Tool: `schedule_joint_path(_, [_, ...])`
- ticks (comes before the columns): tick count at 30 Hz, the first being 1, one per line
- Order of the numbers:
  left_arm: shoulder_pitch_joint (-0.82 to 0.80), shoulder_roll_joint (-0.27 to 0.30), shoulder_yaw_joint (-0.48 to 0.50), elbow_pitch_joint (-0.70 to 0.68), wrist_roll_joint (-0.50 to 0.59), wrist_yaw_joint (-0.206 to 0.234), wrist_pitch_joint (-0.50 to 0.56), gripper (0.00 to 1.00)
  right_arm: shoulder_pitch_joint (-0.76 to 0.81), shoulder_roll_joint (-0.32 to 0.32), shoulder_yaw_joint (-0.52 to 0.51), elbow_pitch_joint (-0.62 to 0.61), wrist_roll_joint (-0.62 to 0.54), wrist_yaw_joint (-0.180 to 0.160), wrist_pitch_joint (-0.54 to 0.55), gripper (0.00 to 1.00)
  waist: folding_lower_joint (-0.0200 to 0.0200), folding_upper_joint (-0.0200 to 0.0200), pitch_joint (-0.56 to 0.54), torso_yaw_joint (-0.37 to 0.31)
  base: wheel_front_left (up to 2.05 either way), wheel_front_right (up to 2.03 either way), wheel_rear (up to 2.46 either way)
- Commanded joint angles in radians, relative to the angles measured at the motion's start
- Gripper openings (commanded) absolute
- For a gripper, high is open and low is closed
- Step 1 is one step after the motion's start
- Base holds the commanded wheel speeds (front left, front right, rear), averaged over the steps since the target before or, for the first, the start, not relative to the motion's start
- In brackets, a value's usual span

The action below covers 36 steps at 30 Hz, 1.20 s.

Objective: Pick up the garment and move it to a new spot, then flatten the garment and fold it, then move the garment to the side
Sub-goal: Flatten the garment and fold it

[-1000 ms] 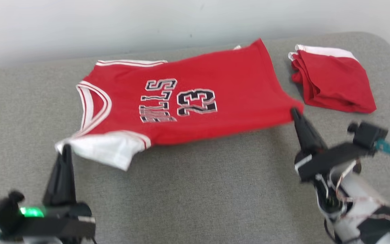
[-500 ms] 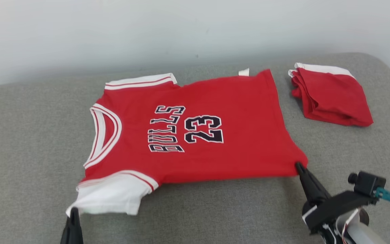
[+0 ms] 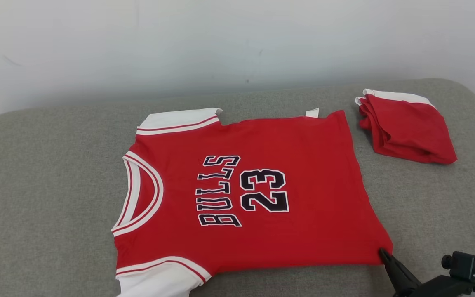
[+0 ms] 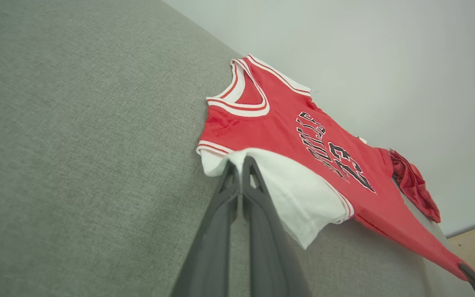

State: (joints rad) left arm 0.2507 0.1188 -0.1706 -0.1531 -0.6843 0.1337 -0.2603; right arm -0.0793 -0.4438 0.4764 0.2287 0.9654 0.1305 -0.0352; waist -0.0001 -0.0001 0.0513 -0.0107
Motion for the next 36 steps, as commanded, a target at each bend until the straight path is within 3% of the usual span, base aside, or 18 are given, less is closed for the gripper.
schedule_joint_path(1, [0.019, 0.001, 0.001, 0.017, 0.015, -0.004, -0.004, 0.00, 0.034, 0.007, -0.027, -0.018, -0.018, 0.000, 0.021, 0.00, 0.0001, 0.0001, 0.007, -0.001, 0.00, 0.00, 0.00])
schedule_joint_path(13, [-0.060, -0.007, 0.008, 0.029, 0.070, -0.046, -0.004, 0.00, 0.064, 0.110, -0.142, -0.091, -0.132, 0.000, 0.104, 0.00, 0.0001, 0.0001, 0.020, -0.009, 0.00, 0.00, 0.00])
schedule_joint_path(19, [-0.126, 0.028, 0.034, 0.024, 0.093, -0.058, 0.000, 0.00, 0.016, 0.147, -0.175, -0.093, -0.171, 0.000, 0.147, 0.00, 0.0001, 0.0001, 0.008, -0.036, 0.00, 0.00, 0.00])
schedule_joint_path(28, [-0.320, 0.102, 0.034, 0.104, 0.102, -0.093, 0.079, 0.00, -0.139, 0.177, -0.146, 0.005, -0.205, 0.000, 0.196, 0.00, 0.0001, 0.0001, 0.042, -0.067, 0.00, 0.00, 0.00])
schedule_joint_path(36, [-0.536, 0.156, 0.024, 0.301, 0.106, -0.147, 0.125, 0.00, -0.326, 0.213, -0.095, 0.145, -0.196, 0.000, 0.211, 0.00, 0.0001, 0.0001, 0.102, -0.108, 0.00, 0.00, 0.00])
